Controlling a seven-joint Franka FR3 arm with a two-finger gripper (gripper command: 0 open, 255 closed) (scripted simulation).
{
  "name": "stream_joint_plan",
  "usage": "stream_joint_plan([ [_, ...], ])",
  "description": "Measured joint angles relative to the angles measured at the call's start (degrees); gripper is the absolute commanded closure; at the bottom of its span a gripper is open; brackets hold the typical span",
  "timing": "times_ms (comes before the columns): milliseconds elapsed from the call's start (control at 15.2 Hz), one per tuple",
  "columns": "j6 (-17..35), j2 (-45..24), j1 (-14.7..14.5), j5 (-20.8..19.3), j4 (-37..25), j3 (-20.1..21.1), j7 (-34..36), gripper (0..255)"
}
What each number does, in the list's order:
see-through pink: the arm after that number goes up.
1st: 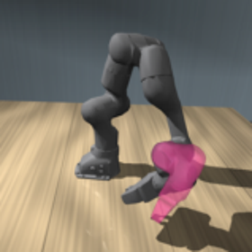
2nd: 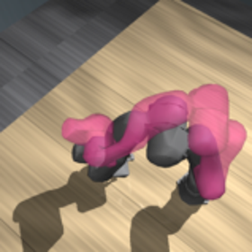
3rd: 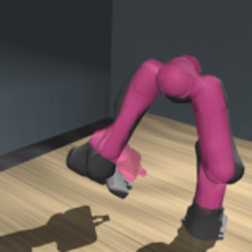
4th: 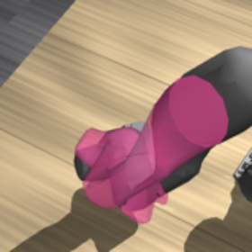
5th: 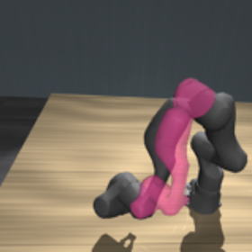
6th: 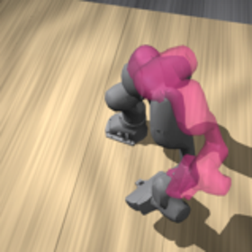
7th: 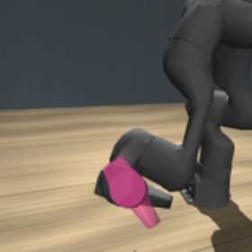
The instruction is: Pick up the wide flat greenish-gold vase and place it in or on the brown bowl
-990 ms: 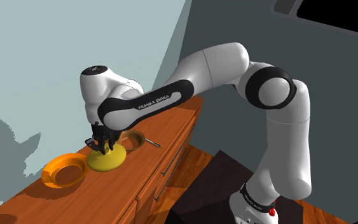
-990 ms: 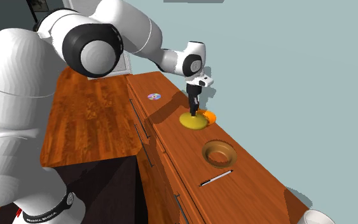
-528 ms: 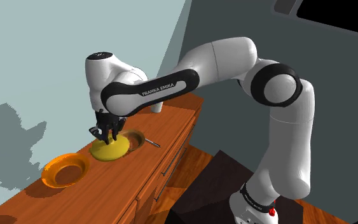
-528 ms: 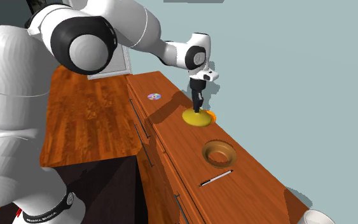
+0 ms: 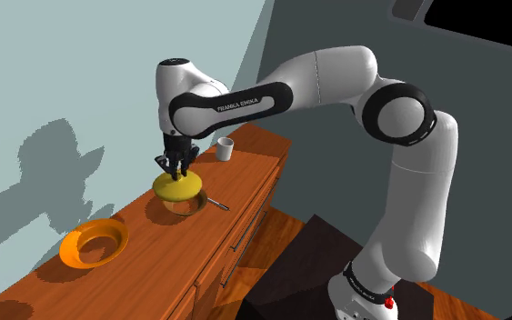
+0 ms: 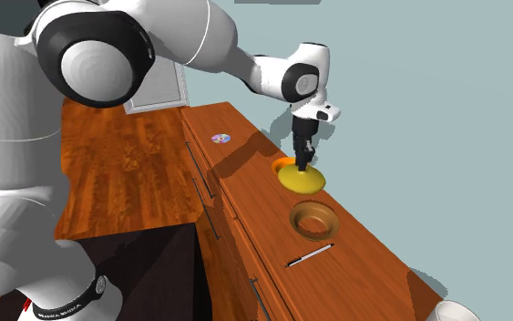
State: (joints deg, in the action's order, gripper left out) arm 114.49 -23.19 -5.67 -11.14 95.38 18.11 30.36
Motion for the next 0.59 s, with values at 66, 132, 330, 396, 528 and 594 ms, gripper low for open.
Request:
stream_joint_plan([
  [66, -0.48, -0.20, 0.73, 0.06, -0.78, -0.33, -1.21, 255],
  [132, -0.82, -0.22, 1.57, 0.16, -1.25, -0.67, -2.48, 255],
  [330, -2.27, -0.74, 3.75, 0.39, -3.52, -1.63, -5.96, 255],
  [396, -2.21, -0.80, 4.07, 0.40, -3.57, -1.77, -6.43, 255],
  [528, -1.29, -1.04, 4.35, 0.31, -2.88, -1.93, -6.73, 255],
  [594, -0.71, -1.35, 4.35, 0.20, -2.61, -1.98, -6.68, 255],
])
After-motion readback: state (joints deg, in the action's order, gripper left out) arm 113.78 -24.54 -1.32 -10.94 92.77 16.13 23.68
